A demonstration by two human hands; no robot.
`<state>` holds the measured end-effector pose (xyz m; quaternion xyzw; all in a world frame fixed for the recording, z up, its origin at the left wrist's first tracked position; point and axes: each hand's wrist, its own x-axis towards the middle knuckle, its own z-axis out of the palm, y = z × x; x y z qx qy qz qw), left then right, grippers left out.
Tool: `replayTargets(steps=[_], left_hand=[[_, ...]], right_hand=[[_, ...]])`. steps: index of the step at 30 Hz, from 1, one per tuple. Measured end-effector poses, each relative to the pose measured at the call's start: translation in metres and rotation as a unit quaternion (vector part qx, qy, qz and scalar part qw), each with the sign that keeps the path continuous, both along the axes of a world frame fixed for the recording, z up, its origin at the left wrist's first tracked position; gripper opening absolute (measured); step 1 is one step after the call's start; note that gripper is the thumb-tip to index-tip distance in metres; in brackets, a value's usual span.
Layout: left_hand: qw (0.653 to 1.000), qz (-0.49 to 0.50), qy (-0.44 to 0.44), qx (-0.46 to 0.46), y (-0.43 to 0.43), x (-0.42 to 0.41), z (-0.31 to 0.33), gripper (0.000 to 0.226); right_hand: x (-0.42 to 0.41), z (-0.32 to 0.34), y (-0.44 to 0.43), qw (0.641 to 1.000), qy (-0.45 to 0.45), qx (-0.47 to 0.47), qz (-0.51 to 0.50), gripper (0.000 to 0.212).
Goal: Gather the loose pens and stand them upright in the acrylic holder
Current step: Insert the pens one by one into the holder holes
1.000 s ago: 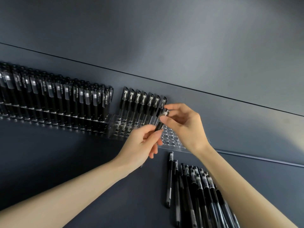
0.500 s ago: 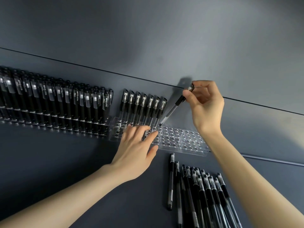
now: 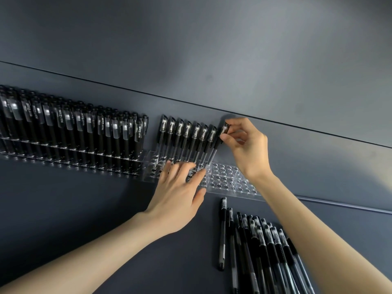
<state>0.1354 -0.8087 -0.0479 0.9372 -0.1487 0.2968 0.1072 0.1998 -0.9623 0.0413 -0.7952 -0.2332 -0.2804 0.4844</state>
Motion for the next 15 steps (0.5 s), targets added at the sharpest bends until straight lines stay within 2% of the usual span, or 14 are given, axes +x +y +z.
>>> replayTargets(steps=[15], left_hand=[[1.0,0.009,0.003,0.021,-0.001,-0.002,-0.001,0.051]], right_hand=[[-0.003,-0.01,-0.004,0.997,-0.005,-0.066,-0.039,0.028]])
